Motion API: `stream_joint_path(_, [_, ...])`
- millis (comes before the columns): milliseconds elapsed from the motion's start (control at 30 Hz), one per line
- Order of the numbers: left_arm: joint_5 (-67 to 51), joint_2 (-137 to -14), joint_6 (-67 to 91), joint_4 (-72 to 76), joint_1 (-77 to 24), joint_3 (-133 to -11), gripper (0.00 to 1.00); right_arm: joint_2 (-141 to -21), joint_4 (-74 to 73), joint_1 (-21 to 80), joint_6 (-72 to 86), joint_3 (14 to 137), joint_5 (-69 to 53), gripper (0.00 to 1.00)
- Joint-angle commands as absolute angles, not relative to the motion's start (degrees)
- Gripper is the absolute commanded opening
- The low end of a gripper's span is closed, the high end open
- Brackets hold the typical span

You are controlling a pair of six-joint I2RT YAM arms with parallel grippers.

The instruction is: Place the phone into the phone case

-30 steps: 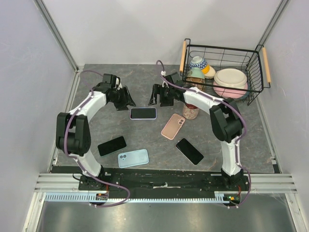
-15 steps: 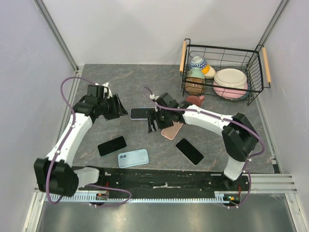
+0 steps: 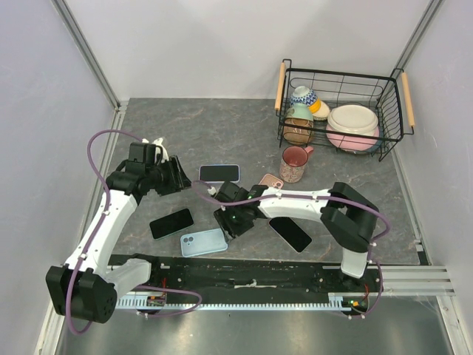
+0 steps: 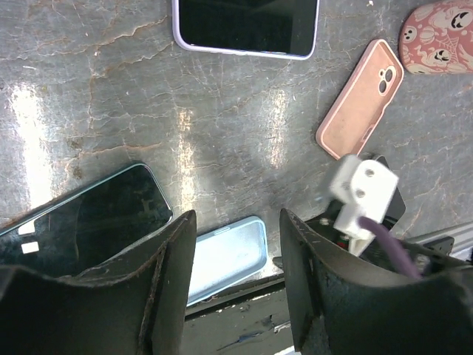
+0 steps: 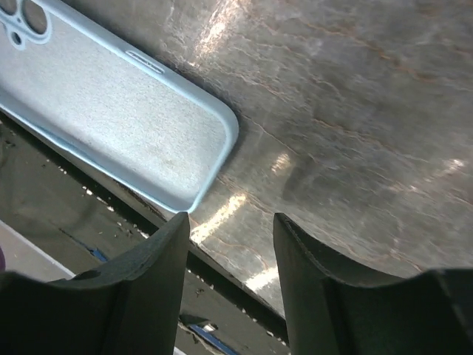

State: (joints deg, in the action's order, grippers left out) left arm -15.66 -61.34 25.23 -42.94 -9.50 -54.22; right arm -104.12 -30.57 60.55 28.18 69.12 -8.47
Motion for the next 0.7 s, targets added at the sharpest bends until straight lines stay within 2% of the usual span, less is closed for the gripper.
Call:
stream_joint_path(0, [-17.0, -60.6, 24.2, -42.8, -9.6, -54.2, 0.55, -107.9, -29.0, 61.7, 30.4, 72.5, -7.2, 0.55])
stream_joint_path(333, [-17.2, -61.7, 23.8, -42.3, -9.5, -53.5, 0.55, -113.0, -27.7, 61.9, 30.8, 75.1, -7.4, 0.4])
stream_joint_path(667, [-17.1, -63.3, 23.7, -41.0, -9.5, -53.0, 0.55, -112.9, -27.7, 61.7, 31.1, 75.3, -6.8, 0.09])
